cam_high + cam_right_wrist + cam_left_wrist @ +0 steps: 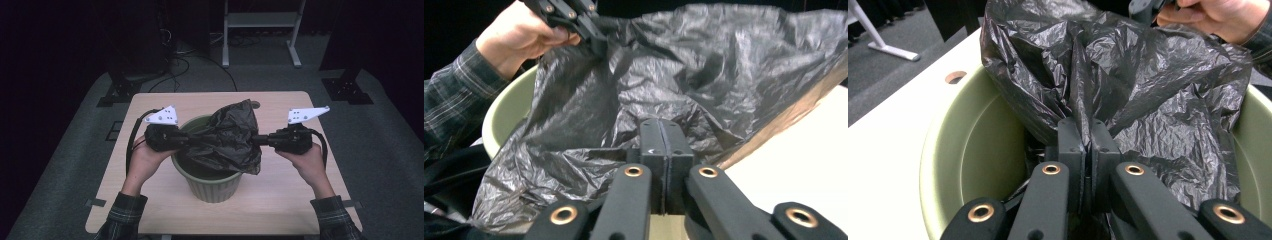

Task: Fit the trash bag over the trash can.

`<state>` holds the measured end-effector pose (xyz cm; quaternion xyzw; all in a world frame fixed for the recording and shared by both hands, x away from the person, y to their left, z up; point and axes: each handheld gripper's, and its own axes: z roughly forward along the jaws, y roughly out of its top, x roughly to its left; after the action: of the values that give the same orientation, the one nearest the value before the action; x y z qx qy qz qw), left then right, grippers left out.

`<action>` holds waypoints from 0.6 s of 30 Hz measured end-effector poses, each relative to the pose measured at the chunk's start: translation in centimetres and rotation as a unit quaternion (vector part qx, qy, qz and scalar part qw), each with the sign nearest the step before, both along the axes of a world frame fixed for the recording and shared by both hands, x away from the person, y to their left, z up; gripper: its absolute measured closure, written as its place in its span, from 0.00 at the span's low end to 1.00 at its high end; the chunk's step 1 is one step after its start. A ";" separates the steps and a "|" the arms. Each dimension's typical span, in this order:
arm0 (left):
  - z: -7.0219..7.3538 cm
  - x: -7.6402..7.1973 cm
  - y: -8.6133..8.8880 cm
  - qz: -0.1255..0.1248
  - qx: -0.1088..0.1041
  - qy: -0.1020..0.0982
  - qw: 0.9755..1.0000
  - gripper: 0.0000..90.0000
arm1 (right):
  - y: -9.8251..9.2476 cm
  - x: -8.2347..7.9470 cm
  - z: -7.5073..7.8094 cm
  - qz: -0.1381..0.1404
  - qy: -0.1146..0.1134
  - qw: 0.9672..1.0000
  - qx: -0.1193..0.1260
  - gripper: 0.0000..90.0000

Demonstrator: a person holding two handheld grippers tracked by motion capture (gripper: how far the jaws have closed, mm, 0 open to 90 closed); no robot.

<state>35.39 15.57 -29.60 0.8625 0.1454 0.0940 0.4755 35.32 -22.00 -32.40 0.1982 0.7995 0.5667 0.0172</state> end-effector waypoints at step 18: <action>-0.4 -0.1 -0.6 -0.003 0.008 0.001 1.000 0.97 | 0.6 0.0 1.0 -0.022 -0.026 0.999 0.011 0.48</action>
<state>35.31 14.96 -29.97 0.8668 0.1427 0.0925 0.4687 35.34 -21.36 -31.39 0.2011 0.7882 0.5797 0.0477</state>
